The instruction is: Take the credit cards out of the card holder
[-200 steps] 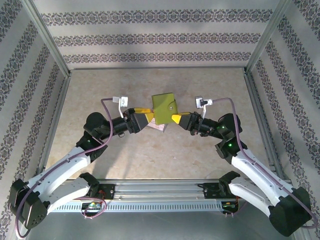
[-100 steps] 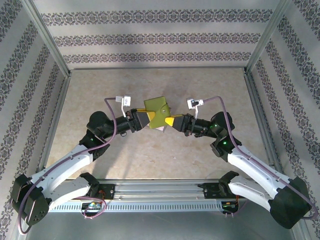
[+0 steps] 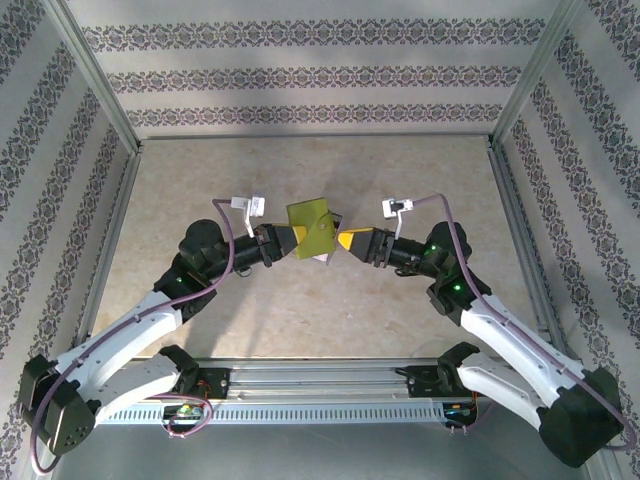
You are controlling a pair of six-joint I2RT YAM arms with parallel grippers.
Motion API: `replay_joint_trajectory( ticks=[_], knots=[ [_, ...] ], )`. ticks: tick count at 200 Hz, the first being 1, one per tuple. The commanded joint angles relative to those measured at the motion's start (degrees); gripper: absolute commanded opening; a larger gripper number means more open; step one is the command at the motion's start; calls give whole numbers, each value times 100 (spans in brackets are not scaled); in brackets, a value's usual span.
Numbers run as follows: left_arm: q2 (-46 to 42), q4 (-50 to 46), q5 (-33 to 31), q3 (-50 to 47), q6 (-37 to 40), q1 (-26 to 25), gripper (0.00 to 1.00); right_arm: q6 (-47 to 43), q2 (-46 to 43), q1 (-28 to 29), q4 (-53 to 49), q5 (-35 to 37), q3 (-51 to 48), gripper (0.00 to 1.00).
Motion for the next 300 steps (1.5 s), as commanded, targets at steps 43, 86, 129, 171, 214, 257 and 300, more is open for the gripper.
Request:
replay_joint_trajectory(
  ticks=[43, 86, 129, 171, 214, 257, 300],
  knots=[
    [96, -2252, -1559, 498, 1145, -412, 0, -1386, 287, 136, -4130, 1150, 1569, 31],
    [424, -2029, -1648, 533, 1146, -639, 0, -996, 1274, 823, -3991, 1569, 1935, 36],
    [525, -1967, -1642, 530, 1134, -729, 0, -957, 2084, 1242, -3938, 1808, 2344, 41],
    [532, -1897, -1651, 499, 1085, -764, 0, -929, 2460, 1418, -3870, 1976, 2577, 41],
    [551, -1882, -1643, 504, 1041, -785, 0, -965, 2736, 1497, -3900, 2166, 2746, 42],
    [610, -1834, -1598, 533, 1023, -799, 0, -1069, 3016, 1646, -4040, 2448, 2897, 41],
    [617, -1875, -1638, 545, 1023, -817, 0, -1165, 3145, 1669, -4345, 2804, 2879, 34]
  ],
)
